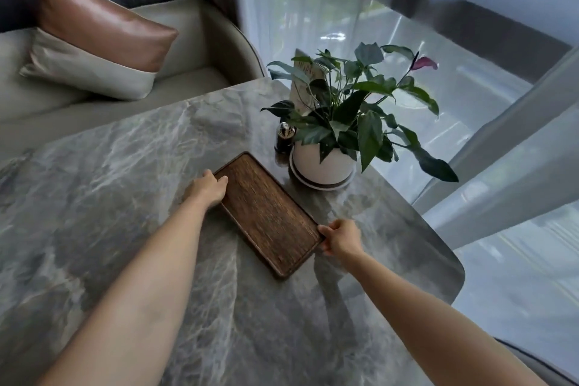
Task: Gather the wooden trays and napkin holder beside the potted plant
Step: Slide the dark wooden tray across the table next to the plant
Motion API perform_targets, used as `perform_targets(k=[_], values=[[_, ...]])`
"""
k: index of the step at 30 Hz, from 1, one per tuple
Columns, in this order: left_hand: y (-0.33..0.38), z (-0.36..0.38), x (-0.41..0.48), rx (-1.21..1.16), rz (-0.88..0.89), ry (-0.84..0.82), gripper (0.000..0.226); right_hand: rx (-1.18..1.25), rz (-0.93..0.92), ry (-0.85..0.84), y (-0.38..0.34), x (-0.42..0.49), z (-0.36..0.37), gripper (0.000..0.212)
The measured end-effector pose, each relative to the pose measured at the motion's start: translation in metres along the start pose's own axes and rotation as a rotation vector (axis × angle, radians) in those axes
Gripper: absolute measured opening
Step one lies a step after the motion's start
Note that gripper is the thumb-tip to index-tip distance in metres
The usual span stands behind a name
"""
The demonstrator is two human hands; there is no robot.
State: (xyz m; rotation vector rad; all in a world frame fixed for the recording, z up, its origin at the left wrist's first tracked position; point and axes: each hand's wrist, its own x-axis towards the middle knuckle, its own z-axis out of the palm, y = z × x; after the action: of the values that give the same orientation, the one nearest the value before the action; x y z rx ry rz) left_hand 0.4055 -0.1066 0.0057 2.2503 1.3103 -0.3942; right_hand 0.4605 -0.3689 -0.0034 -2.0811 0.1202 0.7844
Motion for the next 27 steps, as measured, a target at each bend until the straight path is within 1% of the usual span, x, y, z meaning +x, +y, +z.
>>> perform_targets(k=[6,16,21,27], values=[[0.021,0.014,0.024,-0.002,0.021,-0.023,0.06,-0.012,0.061,-0.008,0.0,0.031,-0.011,0.029],[0.038,0.023,0.044,0.014,0.046,0.007,0.058,-0.044,0.054,0.001,-0.008,0.054,-0.018,0.031],[0.042,0.026,0.051,0.026,0.039,0.016,0.053,-0.094,0.026,0.012,-0.01,0.06,-0.019,0.037],[0.043,0.03,0.057,0.04,0.036,0.016,0.053,-0.17,-0.02,-0.006,-0.011,0.062,-0.018,0.036]])
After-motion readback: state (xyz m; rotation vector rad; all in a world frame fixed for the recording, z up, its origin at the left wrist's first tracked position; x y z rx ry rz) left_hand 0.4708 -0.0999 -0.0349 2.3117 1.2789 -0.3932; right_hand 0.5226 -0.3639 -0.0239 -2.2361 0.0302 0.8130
